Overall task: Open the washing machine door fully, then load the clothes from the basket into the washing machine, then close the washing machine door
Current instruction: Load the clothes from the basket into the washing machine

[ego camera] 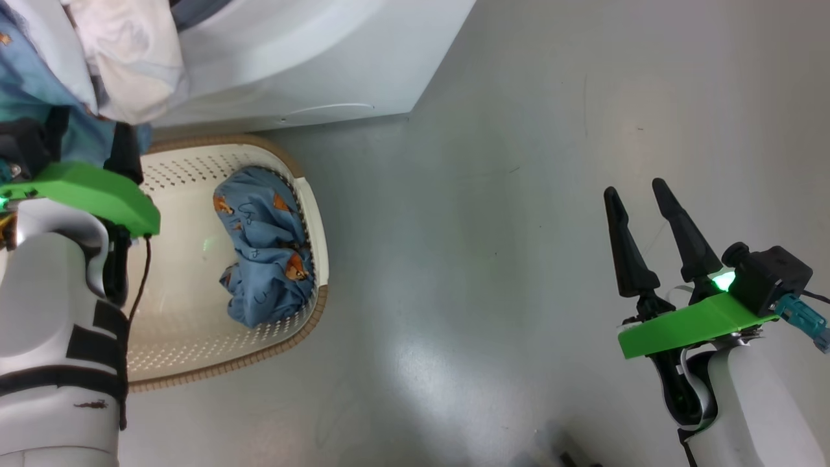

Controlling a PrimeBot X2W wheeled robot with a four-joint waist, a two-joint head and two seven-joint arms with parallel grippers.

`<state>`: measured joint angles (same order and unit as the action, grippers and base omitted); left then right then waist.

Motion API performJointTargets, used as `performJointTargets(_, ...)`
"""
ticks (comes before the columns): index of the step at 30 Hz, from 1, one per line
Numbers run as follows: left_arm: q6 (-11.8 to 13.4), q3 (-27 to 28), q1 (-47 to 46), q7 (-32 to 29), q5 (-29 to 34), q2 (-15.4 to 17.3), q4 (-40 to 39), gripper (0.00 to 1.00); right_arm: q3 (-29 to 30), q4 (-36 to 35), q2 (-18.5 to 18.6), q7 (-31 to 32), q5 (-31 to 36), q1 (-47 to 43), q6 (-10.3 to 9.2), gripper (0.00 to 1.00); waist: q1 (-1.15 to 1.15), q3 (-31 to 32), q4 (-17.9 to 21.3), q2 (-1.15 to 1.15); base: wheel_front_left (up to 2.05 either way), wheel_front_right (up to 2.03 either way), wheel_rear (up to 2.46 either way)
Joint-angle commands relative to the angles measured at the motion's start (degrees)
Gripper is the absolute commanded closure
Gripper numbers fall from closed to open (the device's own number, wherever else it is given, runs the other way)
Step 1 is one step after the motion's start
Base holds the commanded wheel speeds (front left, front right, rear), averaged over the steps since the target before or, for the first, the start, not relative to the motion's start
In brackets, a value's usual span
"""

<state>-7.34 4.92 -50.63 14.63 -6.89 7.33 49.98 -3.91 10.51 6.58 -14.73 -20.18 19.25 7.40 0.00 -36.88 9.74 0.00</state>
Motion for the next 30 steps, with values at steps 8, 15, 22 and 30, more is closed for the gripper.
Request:
performJointTargets(8, -0.1, 0.6, -0.8, 0.4, -2.9, 2.4, -2.2, 1.0, -0.9, -1.4, -0.4, -0.3, -0.1, 0.3, 0.09, 0.0, 0.0, -0.2, 0.0, 0.0, 0.0, 0.0, 0.0)
performJointTargets(15, -0.1, 2.5, 0.9, 0.4, -6.1, 1.3, -5.2, 1.0, -0.3, -1.3, -0.5, -0.3, 0.1, 0.2, 0.09, 0.0, 0.0, 0.4, -1.1, 0.0, 0.0, 0.0, 0.0)
performJointTargets(22, -0.1, 5.5, 4.8, 0.4, -7.9, -1.3, -13.9, 1.0, -0.1, -1.3, -0.7, -0.3, 0.2, 0.3, 0.09, 0.0, 0.0, 1.1, -2.4, 0.0, 0.0, 0.0, 0.0)
performJointTargets(30, -0.1, 4.9, 6.6, 0.4, -7.5, -2.6, -24.0, 1.0, -0.2, -1.2, -1.0, -0.3, 0.0, 0.4, 0.09, 0.0, 0.0, 1.4, -2.6, 0.0, 0.0, 0.0, 0.0)
